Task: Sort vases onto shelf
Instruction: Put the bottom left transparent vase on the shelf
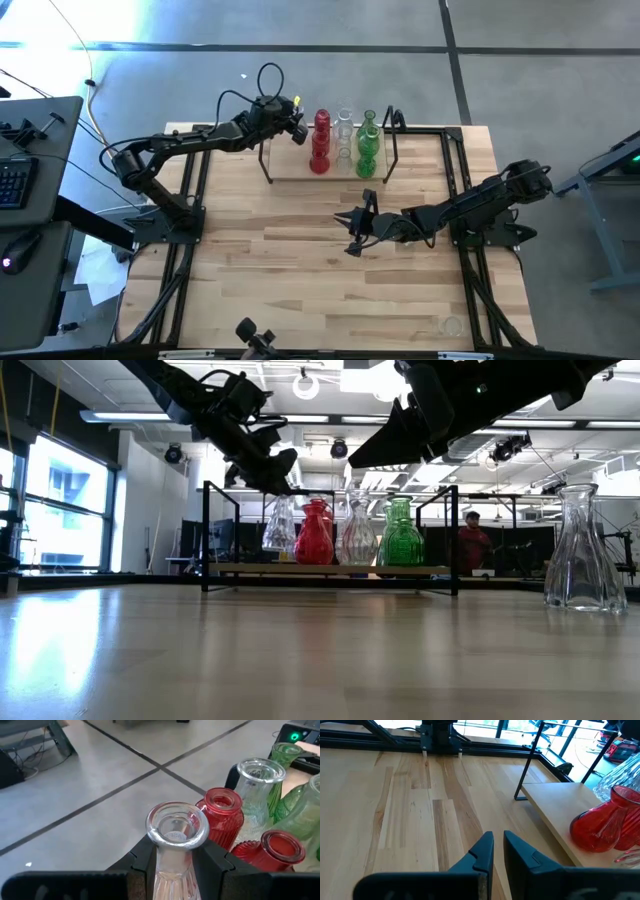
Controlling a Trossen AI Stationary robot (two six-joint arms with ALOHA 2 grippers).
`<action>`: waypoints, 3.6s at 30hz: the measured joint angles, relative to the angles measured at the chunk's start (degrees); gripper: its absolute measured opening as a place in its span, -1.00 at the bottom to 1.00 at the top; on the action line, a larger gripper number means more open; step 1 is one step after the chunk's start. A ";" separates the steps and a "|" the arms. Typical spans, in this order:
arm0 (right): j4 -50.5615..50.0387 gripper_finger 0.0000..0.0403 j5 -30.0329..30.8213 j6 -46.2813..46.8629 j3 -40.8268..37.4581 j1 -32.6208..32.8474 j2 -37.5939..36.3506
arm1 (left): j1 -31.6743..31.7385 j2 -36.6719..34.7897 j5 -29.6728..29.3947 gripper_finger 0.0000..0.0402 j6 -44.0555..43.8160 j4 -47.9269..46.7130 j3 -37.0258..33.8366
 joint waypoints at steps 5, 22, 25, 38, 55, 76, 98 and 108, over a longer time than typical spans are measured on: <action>0.00 -0.88 0.00 0.00 0.00 0.00 0.00 | -0.02 0.00 1.27 -0.58 3.46 -0.01 0.00; -0.01 -0.88 0.02 0.00 0.00 0.00 0.02 | 0.03 3.67 3.82 -0.58 5.56 1.71 -0.11; -0.02 -0.88 0.02 0.00 0.00 0.00 0.02 | 0.03 3.67 2.98 -0.58 5.62 1.77 -0.11; -0.02 -0.88 0.02 0.00 0.00 0.00 0.02 | 0.03 3.67 2.17 -0.58 5.59 2.59 -0.11; -0.02 -0.88 0.01 0.00 0.00 0.00 0.02 | -0.02 3.67 2.18 -0.39 5.64 1.91 -0.13; -0.02 -0.88 -1.09 0.00 0.00 0.00 0.02 | -0.06 1.69 -0.42 -0.04 8.20 -1.26 -0.13; 0.00 -0.88 -1.24 0.04 0.02 0.02 0.02 | -3.93 0.57 -5.03 -0.03 10.20 -9.57 7.36; 0.00 -0.88 -2.19 0.02 0.02 0.00 0.02 | -6.97 0.96 -2.93 -0.24 5.30 -8.26 8.70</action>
